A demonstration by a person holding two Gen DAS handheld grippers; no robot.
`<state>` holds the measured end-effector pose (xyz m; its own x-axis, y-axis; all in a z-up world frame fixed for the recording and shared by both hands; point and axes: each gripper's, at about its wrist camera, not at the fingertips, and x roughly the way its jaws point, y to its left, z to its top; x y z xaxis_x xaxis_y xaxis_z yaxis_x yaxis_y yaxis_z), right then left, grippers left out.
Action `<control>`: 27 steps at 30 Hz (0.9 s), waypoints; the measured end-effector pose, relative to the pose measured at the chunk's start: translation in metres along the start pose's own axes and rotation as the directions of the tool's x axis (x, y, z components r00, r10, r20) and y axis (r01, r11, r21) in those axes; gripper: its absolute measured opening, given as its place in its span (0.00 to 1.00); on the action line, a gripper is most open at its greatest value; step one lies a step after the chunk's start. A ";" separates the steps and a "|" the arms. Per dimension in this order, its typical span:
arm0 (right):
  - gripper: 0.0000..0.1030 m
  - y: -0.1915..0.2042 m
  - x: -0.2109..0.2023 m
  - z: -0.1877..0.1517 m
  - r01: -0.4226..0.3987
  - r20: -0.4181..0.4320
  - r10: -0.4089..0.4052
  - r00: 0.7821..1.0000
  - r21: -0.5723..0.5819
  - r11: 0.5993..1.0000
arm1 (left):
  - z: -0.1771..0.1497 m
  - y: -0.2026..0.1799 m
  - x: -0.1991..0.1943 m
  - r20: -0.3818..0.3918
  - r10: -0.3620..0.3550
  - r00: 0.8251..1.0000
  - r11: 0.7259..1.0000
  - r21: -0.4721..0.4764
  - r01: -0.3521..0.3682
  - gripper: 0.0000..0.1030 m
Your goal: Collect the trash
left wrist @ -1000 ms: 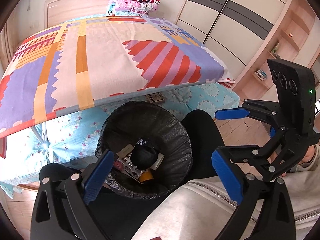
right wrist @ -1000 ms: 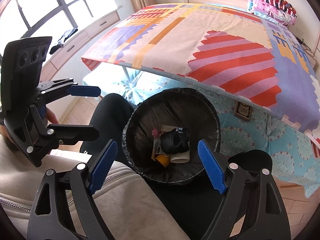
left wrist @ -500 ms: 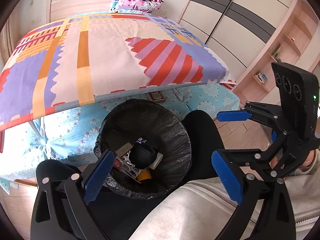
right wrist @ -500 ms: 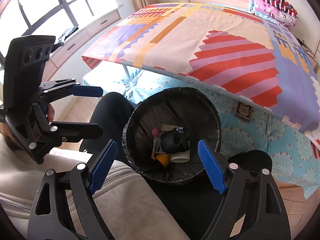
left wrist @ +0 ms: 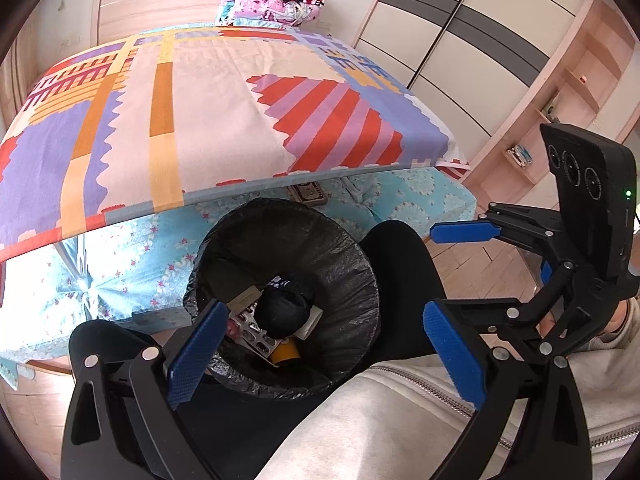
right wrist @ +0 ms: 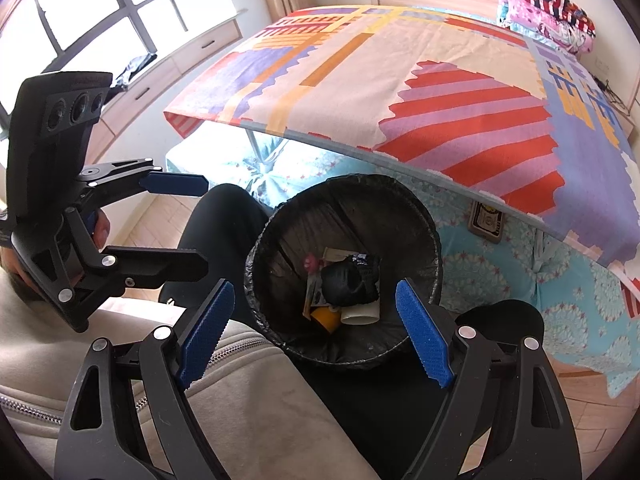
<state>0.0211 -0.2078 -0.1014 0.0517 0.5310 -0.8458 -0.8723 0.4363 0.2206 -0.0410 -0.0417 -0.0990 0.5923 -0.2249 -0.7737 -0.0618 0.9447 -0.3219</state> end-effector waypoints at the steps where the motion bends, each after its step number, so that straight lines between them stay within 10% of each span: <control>1: 0.80 0.000 0.000 0.000 0.000 -0.001 0.000 1.000 -0.001 1.000 | 0.000 -0.001 0.000 -0.002 -0.002 1.000 1.000 0.002 0.002 0.92; 27: 0.80 -0.001 -0.002 0.002 -0.001 0.003 0.001 1.000 0.001 1.000 | 0.000 -0.004 0.001 -0.001 -0.003 1.000 1.000 0.009 0.003 0.92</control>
<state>0.0228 -0.2081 -0.0992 0.0521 0.5334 -0.8443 -0.8717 0.4368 0.2221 -0.0403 -0.0457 -0.0983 0.5915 -0.2279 -0.7735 -0.0531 0.9461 -0.3194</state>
